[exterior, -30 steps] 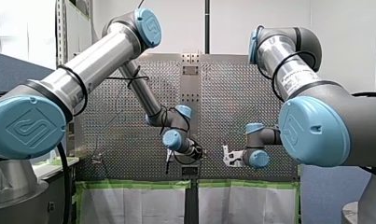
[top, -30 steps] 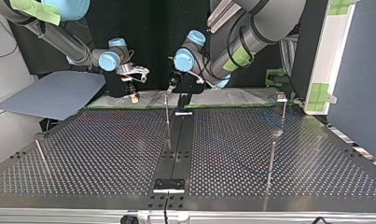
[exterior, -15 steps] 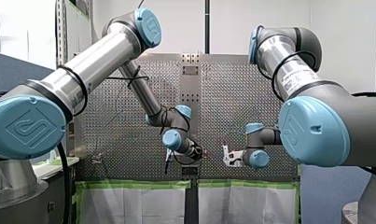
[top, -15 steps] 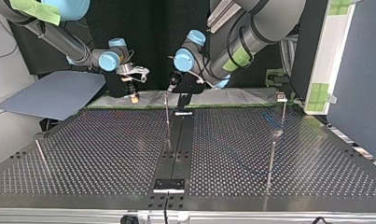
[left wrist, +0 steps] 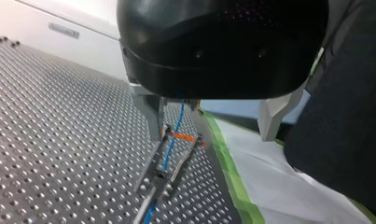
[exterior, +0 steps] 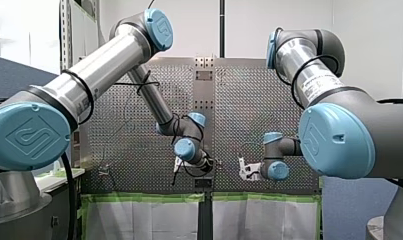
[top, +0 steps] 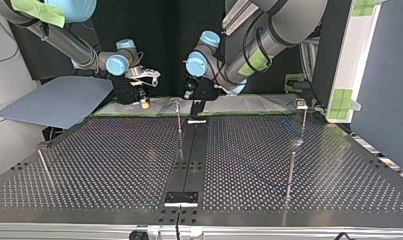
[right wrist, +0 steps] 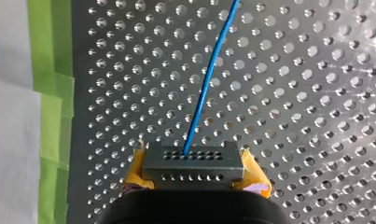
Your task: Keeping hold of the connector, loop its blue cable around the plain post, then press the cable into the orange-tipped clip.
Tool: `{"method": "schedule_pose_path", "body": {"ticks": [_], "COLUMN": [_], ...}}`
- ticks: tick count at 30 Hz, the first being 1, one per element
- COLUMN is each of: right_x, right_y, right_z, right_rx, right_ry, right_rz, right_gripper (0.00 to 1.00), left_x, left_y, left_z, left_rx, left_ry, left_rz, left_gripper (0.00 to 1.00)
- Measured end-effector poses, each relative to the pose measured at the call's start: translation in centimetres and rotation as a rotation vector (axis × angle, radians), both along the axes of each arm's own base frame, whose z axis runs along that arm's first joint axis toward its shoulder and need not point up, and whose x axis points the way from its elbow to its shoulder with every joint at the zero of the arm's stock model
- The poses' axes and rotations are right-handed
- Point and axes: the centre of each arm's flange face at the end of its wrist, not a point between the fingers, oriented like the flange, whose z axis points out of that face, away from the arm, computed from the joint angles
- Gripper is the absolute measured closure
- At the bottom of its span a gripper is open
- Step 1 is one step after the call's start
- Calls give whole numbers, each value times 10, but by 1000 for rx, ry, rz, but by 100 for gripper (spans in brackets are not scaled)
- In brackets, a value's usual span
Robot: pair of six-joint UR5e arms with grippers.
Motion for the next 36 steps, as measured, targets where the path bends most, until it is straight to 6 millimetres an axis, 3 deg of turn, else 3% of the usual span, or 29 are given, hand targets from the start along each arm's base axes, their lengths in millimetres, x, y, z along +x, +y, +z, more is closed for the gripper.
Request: {"method": "schedule_pose_path", "body": {"ticks": [17, 36], "right_x": [1, 9], "right_y": [13, 39], "right_z": [-7, -18], "right_rx": [26, 52], "right_ry": [48, 102], "right_rz": [20, 74], "right_gripper": [100, 100], "left_x": [-24, -33], "left_y": [6, -4], "left_z": [-9, -9], "left_rx": [132, 120], "left_ry": [-26, -27], "left_rz": [62, 51], "left_gripper": [0, 0]}}
